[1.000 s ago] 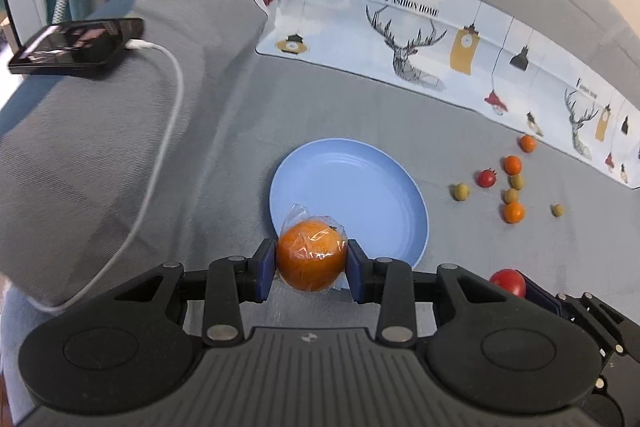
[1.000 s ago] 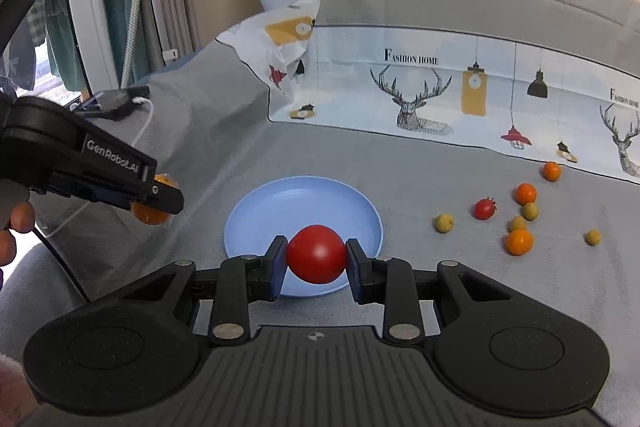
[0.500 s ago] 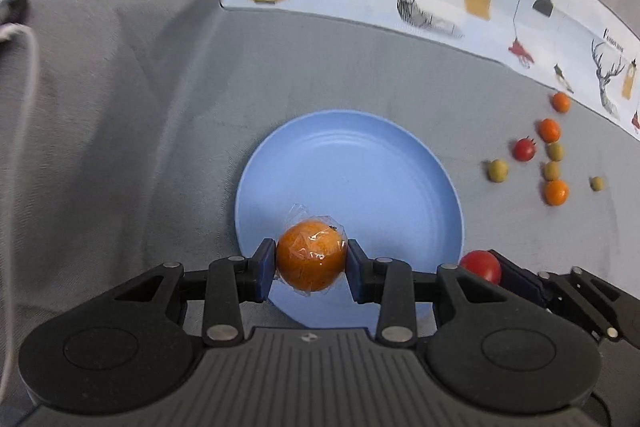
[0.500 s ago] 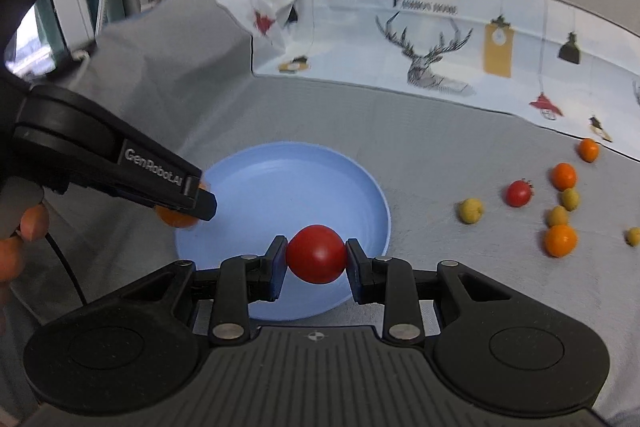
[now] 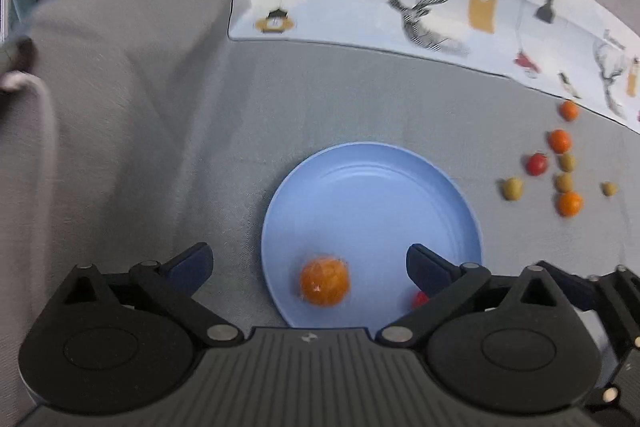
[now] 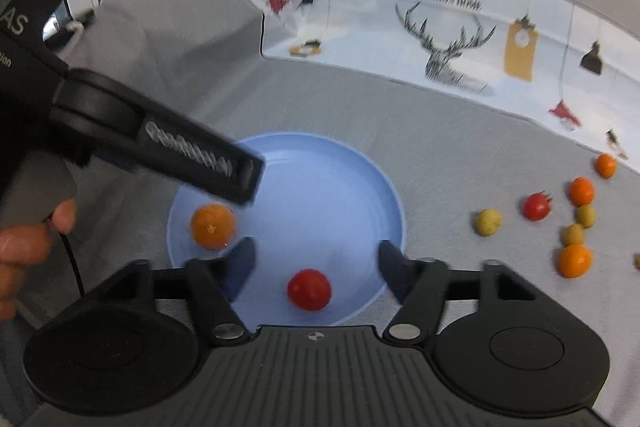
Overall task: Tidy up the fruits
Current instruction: 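Open both tools to drop the orange and red tomato onto the plate, then lift both tools away from the plate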
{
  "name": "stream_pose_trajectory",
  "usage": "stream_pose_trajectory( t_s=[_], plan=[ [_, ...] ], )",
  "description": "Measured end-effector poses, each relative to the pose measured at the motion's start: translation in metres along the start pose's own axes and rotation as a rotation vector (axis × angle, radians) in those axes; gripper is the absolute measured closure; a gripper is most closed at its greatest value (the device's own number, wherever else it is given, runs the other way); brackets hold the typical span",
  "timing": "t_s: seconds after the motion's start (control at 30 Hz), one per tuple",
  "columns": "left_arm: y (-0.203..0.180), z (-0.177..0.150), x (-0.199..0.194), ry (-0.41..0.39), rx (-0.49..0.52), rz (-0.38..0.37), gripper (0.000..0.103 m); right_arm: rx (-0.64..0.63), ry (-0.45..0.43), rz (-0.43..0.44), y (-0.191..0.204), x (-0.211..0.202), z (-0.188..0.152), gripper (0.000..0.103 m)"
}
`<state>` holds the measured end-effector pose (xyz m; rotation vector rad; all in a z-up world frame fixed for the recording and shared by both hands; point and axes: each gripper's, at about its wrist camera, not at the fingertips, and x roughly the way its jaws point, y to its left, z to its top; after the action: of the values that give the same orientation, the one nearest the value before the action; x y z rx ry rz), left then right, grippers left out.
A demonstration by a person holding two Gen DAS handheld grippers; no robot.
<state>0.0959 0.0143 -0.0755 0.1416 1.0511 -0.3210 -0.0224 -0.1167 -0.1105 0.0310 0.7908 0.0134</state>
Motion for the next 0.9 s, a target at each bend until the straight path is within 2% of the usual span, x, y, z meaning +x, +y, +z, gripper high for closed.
stream_pose_trajectory(
  t_s=[0.2,0.3,0.4,0.77,0.9],
  plan=[
    [0.004,-0.045,-0.060,-0.034,-0.034,0.039,0.000,0.067,-0.039,0.009,0.005,-0.078,-0.020,0.007],
    [0.002,-0.071,-0.086,-0.067,-0.054,0.073,0.000,0.052,-0.081,0.006,0.012,-0.108,-0.032,0.005],
    [-0.003,-0.089,-0.109,-0.089,-0.071,0.067,0.000,0.018,-0.141,-0.017,0.014,-0.132,-0.039,0.003],
    [-0.025,-0.114,-0.162,-0.193,-0.017,0.056,0.000,0.009,-0.267,-0.032,0.019,-0.189,-0.058,0.001],
    [-0.030,-0.121,-0.176,-0.236,-0.002,0.051,0.000,0.015,-0.288,-0.046,0.020,-0.200,-0.062,0.001]
  ],
)
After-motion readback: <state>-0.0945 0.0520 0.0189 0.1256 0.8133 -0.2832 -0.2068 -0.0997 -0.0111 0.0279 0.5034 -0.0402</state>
